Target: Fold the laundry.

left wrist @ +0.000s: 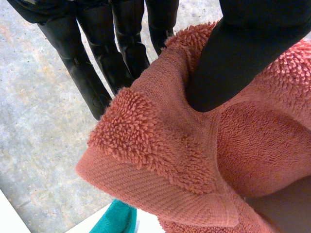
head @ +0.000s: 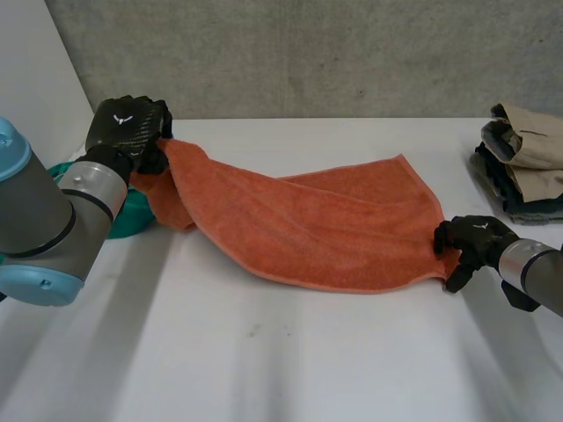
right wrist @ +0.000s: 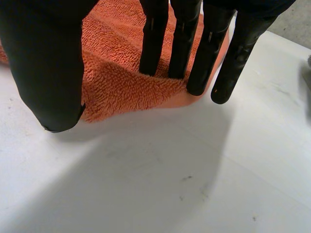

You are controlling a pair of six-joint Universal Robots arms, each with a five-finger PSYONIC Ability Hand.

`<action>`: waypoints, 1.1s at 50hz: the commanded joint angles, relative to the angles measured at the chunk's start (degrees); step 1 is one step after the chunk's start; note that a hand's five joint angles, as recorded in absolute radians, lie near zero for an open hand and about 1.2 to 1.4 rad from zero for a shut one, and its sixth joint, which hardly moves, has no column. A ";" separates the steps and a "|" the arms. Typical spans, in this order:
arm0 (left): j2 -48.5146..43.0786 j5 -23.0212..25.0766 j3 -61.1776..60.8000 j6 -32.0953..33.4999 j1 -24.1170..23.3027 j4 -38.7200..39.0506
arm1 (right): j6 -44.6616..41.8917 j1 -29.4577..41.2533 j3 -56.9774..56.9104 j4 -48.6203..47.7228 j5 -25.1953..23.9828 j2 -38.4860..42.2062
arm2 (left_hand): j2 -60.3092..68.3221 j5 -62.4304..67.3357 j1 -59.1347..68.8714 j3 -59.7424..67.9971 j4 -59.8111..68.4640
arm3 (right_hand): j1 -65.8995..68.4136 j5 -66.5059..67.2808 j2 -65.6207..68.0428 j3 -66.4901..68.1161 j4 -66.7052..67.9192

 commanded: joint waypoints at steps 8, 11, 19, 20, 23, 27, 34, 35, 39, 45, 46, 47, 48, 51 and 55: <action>1.31 -0.09 0.27 0.09 -0.13 -8.06 | 3.27 -1.20 -4.36 2.08 0.36 -5.61 | 11.29 14.15 17.07 11.55 11.10 | 47.66 45.39 45.47 46.12 45.72; 4.38 0.09 -0.17 0.44 0.13 -14.82 | 1.08 -1.99 -5.06 8.66 -0.34 -13.69 | 11.29 14.15 17.07 11.55 11.10 | 47.66 45.39 45.47 46.12 45.72; 8.70 0.97 -4.56 1.76 1.80 -32.32 | -23.95 -4.28 -5.33 27.39 0.18 -21.36 | 11.29 14.15 17.07 11.55 11.10 | 47.66 45.39 45.47 46.12 45.72; 8.87 1.06 -5.18 2.11 1.80 -33.46 | -26.94 -4.19 -4.89 28.97 1.06 -21.88 | 11.29 14.15 17.07 11.55 11.10 | 47.66 45.39 45.47 46.12 45.72; 8.88 2.11 -8.07 5.00 2.07 -35.58 | -35.13 -3.93 -3.04 33.20 5.36 -22.77 | 11.29 14.15 17.07 11.55 11.10 | 47.66 45.39 45.47 46.12 45.72; 8.26 3.17 -10.10 8.88 2.86 -34.88 | -35.58 -3.05 -3.04 31.63 10.11 -20.58 | 11.29 14.15 17.07 11.55 11.10 | 47.66 45.39 45.47 46.12 45.72; -1.40 2.99 -3.26 8.97 2.42 -25.23 | -30.32 4.50 -10.32 18.89 13.63 -7.75 | 11.29 14.15 17.07 11.55 11.10 | 47.66 45.39 45.47 46.12 45.72; -2.37 2.82 -1.59 8.97 2.33 -23.82 | -28.92 5.12 -12.08 17.40 14.50 -6.69 | 11.29 14.15 17.07 11.55 11.10 | 47.66 45.39 45.47 46.12 45.72; -6.32 2.73 9.65 8.09 1.54 -17.32 | -23.20 7.75 -22.97 10.10 19.16 -3.43 | 11.29 14.15 17.07 11.55 11.10 | 47.66 45.39 45.47 46.12 45.72; -9.14 1.50 27.74 5.11 2.07 -5.12 | -17.05 9.43 -35.28 -7.35 21.54 -4.48 | 11.29 14.15 17.07 11.55 11.10 | 47.66 45.39 45.47 46.12 45.72; -9.23 1.24 29.08 4.58 2.07 -3.70 | -16.69 9.52 -35.73 -9.49 21.72 -5.18 | 11.29 14.15 17.07 11.55 11.10 | 47.66 45.39 45.47 46.12 45.72; -9.23 0.97 30.14 4.05 2.16 -2.29 | -16.60 9.52 -36.00 -11.42 21.89 -5.89 | 11.29 14.15 17.07 11.55 11.10 | 47.66 45.39 45.47 46.12 45.72; -9.23 0.71 30.85 3.52 2.24 -1.14 | -16.60 9.52 -36.00 -13.10 21.98 -6.59 | 11.29 14.15 17.07 11.55 11.10 | 47.66 45.39 45.47 46.12 45.72; -8.97 -0.52 32.26 1.94 3.30 0.97 | -16.60 9.96 -36.00 -16.19 21.81 -8.00 | 11.29 14.15 17.07 11.55 11.10 | 47.66 45.39 45.47 46.12 45.72; -8.88 -0.70 30.07 1.15 3.65 -0.25 | -16.60 10.04 -34.25 -14.09 21.63 -8.44 | 11.29 14.15 17.07 11.55 11.10 | 47.66 45.39 45.47 46.12 45.72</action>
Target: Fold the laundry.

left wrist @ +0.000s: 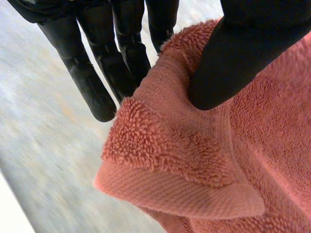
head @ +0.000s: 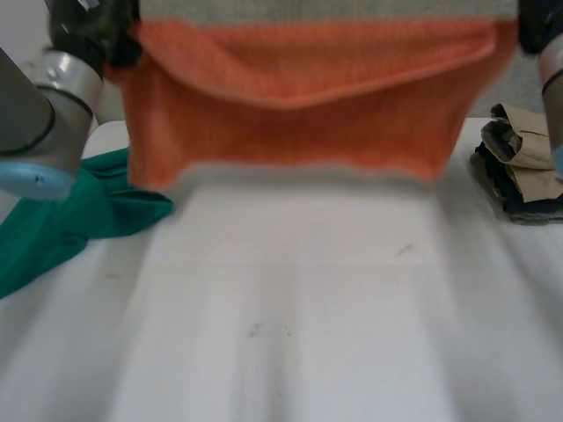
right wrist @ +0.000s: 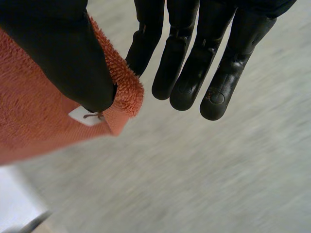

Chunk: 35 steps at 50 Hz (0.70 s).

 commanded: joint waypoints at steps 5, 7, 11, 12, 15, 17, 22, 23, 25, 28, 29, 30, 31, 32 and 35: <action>0.75 -0.59 -10.18 -2.87 1.00 -0.23 | 0.15 0.33 11.03 2.43 -1.80 -2.55 | 11.24 14.15 17.07 11.53 11.10 | 22.55 16.12 12.46 12.22 12.00; 0.58 -0.15 -13.71 -2.87 0.82 -0.41 | 0.15 0.34 14.38 3.31 -2.68 -2.46 | 11.24 14.15 17.07 11.53 11.10 | 22.55 16.12 12.46 12.22 12.00; 0.49 0.12 -22.06 -2.61 0.65 -1.20 | 0.15 -0.36 22.38 5.16 -4.71 -1.76 | 11.24 14.15 17.07 11.53 11.10 | 22.55 16.12 12.46 12.22 12.00; 0.49 0.12 -23.30 -2.52 0.56 -1.46 | 0.06 -0.37 23.87 5.51 -4.71 -1.50 | 11.24 14.15 17.07 11.53 11.10 | 22.55 16.12 12.46 12.22 12.00; 0.75 0.21 -29.61 -2.08 -0.05 -3.82 | -0.29 -0.37 29.06 7.62 -4.88 -0.09 | 9.59 12.51 15.43 9.88 9.46 | 22.55 16.12 12.46 12.22 12.00; 0.84 0.21 -31.74 -2.08 -0.06 -5.23 | -0.29 -0.63 30.47 8.50 -4.88 -0.09 | 7.57 10.48 13.41 7.86 7.43 | 22.55 16.12 12.46 12.22 12.00; 5.83 0.99 -36.40 -2.08 0.65 -9.81 | -0.29 -5.19 33.73 10.17 -5.32 -0.62 | -24.26 -21.35 -18.43 -23.97 -24.40 | 22.55 16.12 12.46 12.22 12.00; 6.54 1.17 -36.93 -2.00 0.73 -9.99 | -0.29 -5.55 33.99 10.17 -5.41 -0.62 | -30.23 -27.31 -24.39 -29.94 -30.37 | 22.55 16.12 12.46 12.22 12.00; 8.56 2.83 -38.59 -2.00 1.35 -9.99 | -0.29 -6.16 34.69 10.17 -5.59 -0.62 | -38.50 -35.59 -32.67 -38.21 -38.64 | 22.55 16.12 12.46 12.22 12.00; 11.20 5.29 -40.44 -2.00 2.58 -9.99 | -0.20 -6.43 35.05 10.17 -5.67 -0.62 | -38.53 -35.62 -32.70 -38.24 -38.67 | 22.55 16.12 12.46 12.22 12.00; 12.95 7.13 -42.01 -1.91 3.71 -9.99 | -0.12 -6.69 35.22 10.09 -5.67 -0.53 | -38.20 -35.28 -32.36 -37.91 -38.34 | 22.55 16.12 12.46 12.22 12.00; 13.84 8.11 -43.16 -1.65 4.25 -9.99 | -0.12 -6.96 35.23 10.09 -5.67 -0.53 | -38.03 -35.11 -32.19 -37.74 -38.17 | 22.55 16.12 12.46 12.22 12.00; 14.63 8.99 -43.87 -1.30 4.95 -9.99 | -0.12 -7.31 35.23 10.09 -5.67 -0.53 | -37.86 -34.95 -32.02 -37.57 -38.00 | 22.55 16.12 12.46 12.22 12.00; 15.25 9.78 -44.75 -0.86 5.48 -9.99 | -0.03 -7.66 35.23 10.09 -5.67 -0.53 | -37.69 -34.78 -31.85 -37.40 -37.83 | 22.55 16.12 12.46 12.22 12.00; 17.44 11.63 -48.00 1.95 6.97 -10.08 | 0.32 -8.45 35.40 10.09 -5.94 -0.44 | -36.02 -33.10 -30.18 -35.73 -36.15 | 22.55 16.12 12.46 12.22 12.00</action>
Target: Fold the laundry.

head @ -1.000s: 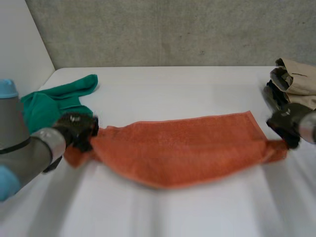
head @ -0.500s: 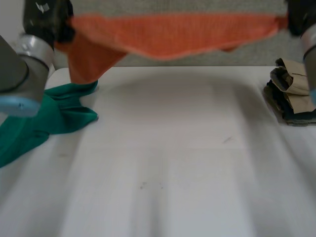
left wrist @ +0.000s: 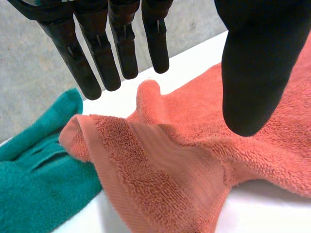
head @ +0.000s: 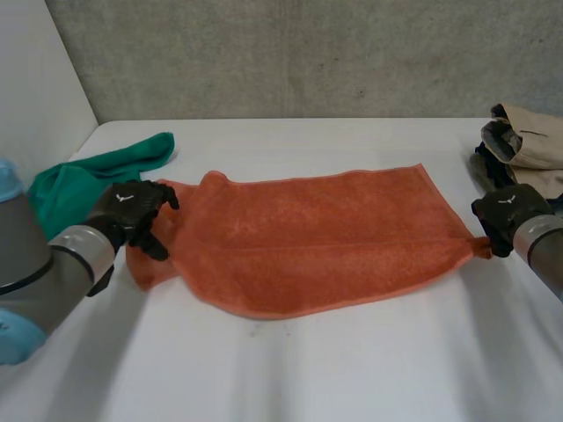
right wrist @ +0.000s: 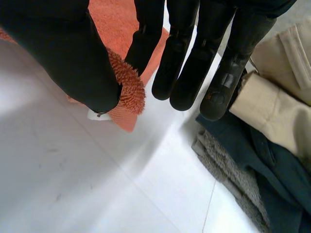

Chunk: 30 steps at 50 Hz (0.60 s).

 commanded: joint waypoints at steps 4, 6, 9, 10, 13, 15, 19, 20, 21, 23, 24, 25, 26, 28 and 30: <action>7.81 7.07 -11.65 8.50 5.36 -0.42 | 0.56 -2.20 0.62 -0.36 -1.20 0.12 | 12.42 13.00 13.23 12.15 12.86 | 22.55 14.62 12.46 12.22 11.80; 7.72 7.25 -13.93 11.58 5.80 -0.42 | 0.56 -2.29 0.53 -0.36 -1.64 0.12 | 16.14 16.73 16.95 15.88 16.58 | 22.55 14.62 12.46 12.22 11.80; 7.28 7.77 -15.78 14.39 6.59 0.10 | 0.65 -2.29 0.53 -0.36 -1.73 0.12 | 15.31 15.90 16.12 15.05 15.75 | 22.55 14.62 12.46 12.22 11.80; 7.11 7.77 -15.87 14.92 6.77 0.28 | 0.65 -2.29 0.62 -0.36 -1.81 0.12 | 14.97 15.56 15.78 14.71 15.41 | 22.55 14.62 12.46 12.22 11.80; 5.97 7.86 -15.00 15.45 6.95 1.51 | 0.65 -2.20 0.79 -0.28 -2.08 0.21 | 13.63 14.21 14.44 13.36 14.07 | 22.55 14.62 12.46 12.22 11.80; 4.48 7.86 -14.38 15.72 6.95 2.47 | 0.56 -2.11 1.05 -0.28 -2.08 0.29 | 10.61 11.20 11.42 10.35 11.05 | 22.55 14.62 12.46 12.22 11.80; 0.26 7.77 -11.75 15.89 6.77 5.02 | 0.56 -2.11 1.58 -0.36 -2.34 0.29 | 7.23 7.82 8.04 6.97 7.67 | 22.55 14.62 12.46 12.22 11.80; -0.88 7.69 -10.70 15.89 6.77 5.38 | 0.65 -2.11 1.67 -0.36 -2.60 0.29 | 5.73 6.32 6.54 5.47 6.17 | 22.55 14.62 12.46 12.22 11.80; -1.42 7.69 -10.17 15.89 6.77 5.55 | 0.65 -2.11 1.76 -0.36 -2.69 0.29 | 4.55 5.14 5.36 4.29 4.99 | 22.55 14.62 12.46 12.22 11.80; -2.64 7.60 -8.50 15.98 6.51 5.73 | 0.47 -2.11 2.11 -0.36 -2.96 0.21 | 4.70 5.29 5.51 4.44 5.14 | 22.55 14.62 12.46 12.22 11.80; -3.09 7.60 -7.80 15.98 6.42 5.73 | 0.47 -2.11 2.20 -0.36 -2.96 0.21 | 4.70 5.29 5.52 4.44 5.15 | 22.55 14.62 12.46 12.22 11.80; -3.53 7.51 -7.18 15.98 6.42 5.73 | 0.47 -2.03 2.29 -0.36 -2.96 0.21 | 4.70 5.29 5.52 4.44 5.15 | 22.55 14.62 12.46 12.22 11.80; -4.14 7.51 -6.74 15.98 6.33 5.73 | 0.47 -2.11 2.37 -0.36 -3.05 0.21 | 4.70 5.29 5.52 4.44 5.15 | 22.55 14.62 12.46 12.22 11.80; -6.07 7.42 -4.89 16.07 6.16 5.73 | 0.47 -2.03 2.64 -0.36 -3.05 0.21 | 5.04 5.63 5.85 4.78 5.48 | 22.55 14.62 12.46 12.22 11.80; -7.30 7.34 -3.66 16.07 5.98 5.64 | 0.39 -2.03 2.81 -0.36 -3.05 0.21 | 5.21 5.80 6.02 4.95 5.65 | 22.55 14.62 12.46 12.22 11.80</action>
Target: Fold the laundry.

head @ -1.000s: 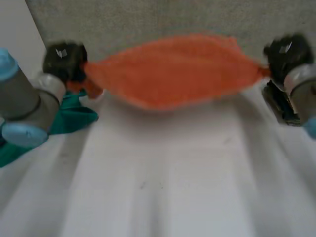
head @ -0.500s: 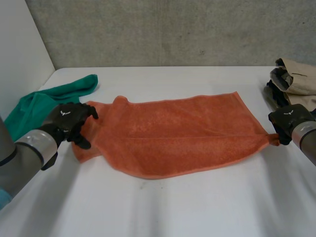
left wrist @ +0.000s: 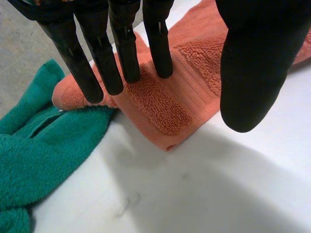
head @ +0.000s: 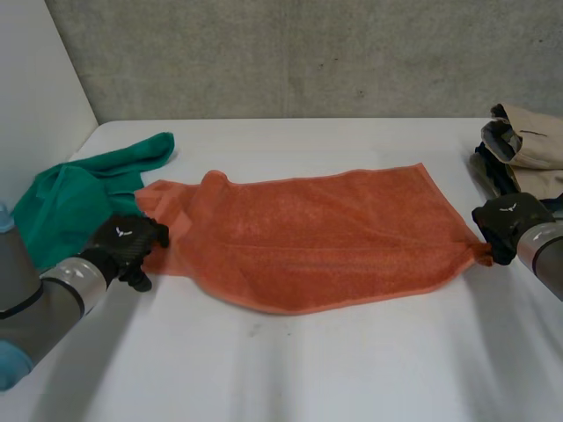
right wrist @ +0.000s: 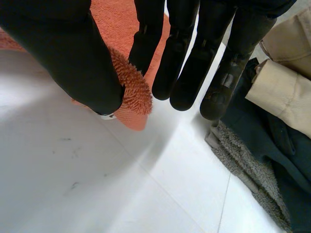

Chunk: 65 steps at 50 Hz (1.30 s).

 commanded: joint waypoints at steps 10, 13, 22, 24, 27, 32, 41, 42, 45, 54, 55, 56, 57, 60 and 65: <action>-12.77 -0.54 13.98 0.45 -1.72 -0.58 | -0.42 0.13 1.04 -0.18 -0.20 0.48 | 6.04 6.67 5.67 5.71 6.45 | 22.55 14.62 12.46 12.22 11.80; -14.53 -0.54 15.91 1.07 -2.33 -0.66 | -0.42 0.13 1.05 -0.18 -0.20 0.48 | 8.55 9.17 8.18 8.22 8.96 | 22.55 14.62 12.46 12.22 11.80; -17.08 -0.54 19.17 3.79 -3.65 -0.49 | -0.51 0.13 1.05 -0.27 -0.20 0.56 | 27.71 28.34 27.34 27.38 28.12 | 22.55 14.62 12.46 12.22 11.80; -17.08 -0.54 19.44 4.06 -3.91 -0.58 | -0.51 0.13 1.04 -0.27 -0.20 0.65 | 31.26 31.88 30.89 30.93 31.67 | 22.55 14.62 12.46 12.22 11.80; -17.08 -0.45 19.53 4.15 -4.44 -0.40 | -0.51 0.04 1.05 -0.18 -0.20 0.56 | 34.13 34.75 33.76 33.79 34.53 | 22.55 14.62 12.46 12.22 11.80; -17.00 -0.36 19.62 4.23 -4.53 -0.66 | -0.51 -0.05 1.05 -0.10 -0.20 0.56 | 22.76 23.39 22.39 22.43 23.17 | 22.55 14.62 12.46 12.22 11.80; -16.47 -0.27 18.65 4.23 -4.53 -4.26 | -0.51 -0.05 1.22 -0.10 -0.20 0.65 | 5.71 6.34 5.35 5.38 6.12 | 22.55 14.62 12.46 12.22 11.80; -16.38 -0.27 18.65 4.23 -4.44 -4.79 | -0.51 -0.05 1.22 -0.18 -0.20 0.57 | 4.87 5.50 4.51 4.54 5.28 | 22.55 14.62 12.46 12.22 11.80; -16.29 -0.10 18.74 4.23 -4.18 -6.55 | -0.60 0.04 1.22 -0.18 -0.20 0.65 | 3.01 3.64 2.65 2.68 3.42 | 22.55 14.62 12.46 12.22 11.80; -16.38 -0.01 19.44 3.97 -5.14 -7.43 | -0.60 0.21 1.22 -0.18 -0.20 1.53 | 3.86 4.48 3.49 3.52 4.26 | 22.55 14.62 12.46 12.22 11.80; -16.38 -0.01 19.79 3.88 -5.41 -7.34 | -0.60 0.21 1.22 -0.18 -0.11 1.53 | 4.02 4.65 3.66 3.69 4.43 | 22.55 14.62 12.46 12.22 11.80; -16.47 -0.01 19.97 3.88 -5.58 -7.26 | -0.60 0.21 1.22 -0.18 -0.11 1.53 | 4.19 4.81 3.82 3.86 4.60 | 22.55 14.62 12.46 12.22 11.80; -16.82 -0.01 20.49 3.97 -5.84 -7.26 | -0.60 0.21 1.22 -0.18 -0.11 1.53 | 4.52 5.15 4.16 4.19 4.93 | 22.55 14.62 12.46 12.22 11.80; -17.35 -0.10 21.55 3.97 -6.11 -7.17 | -0.60 0.13 1.22 -0.18 -0.11 1.53 | 5.53 6.16 5.17 5.20 5.94 | 22.55 14.62 12.46 12.22 11.80; -17.87 -0.10 22.78 3.71 -7.16 -7.08 | -0.60 0.13 1.22 -0.18 -0.11 1.62 | 9.07 9.69 8.70 8.74 9.48 | 22.55 14.62 12.46 12.22 11.80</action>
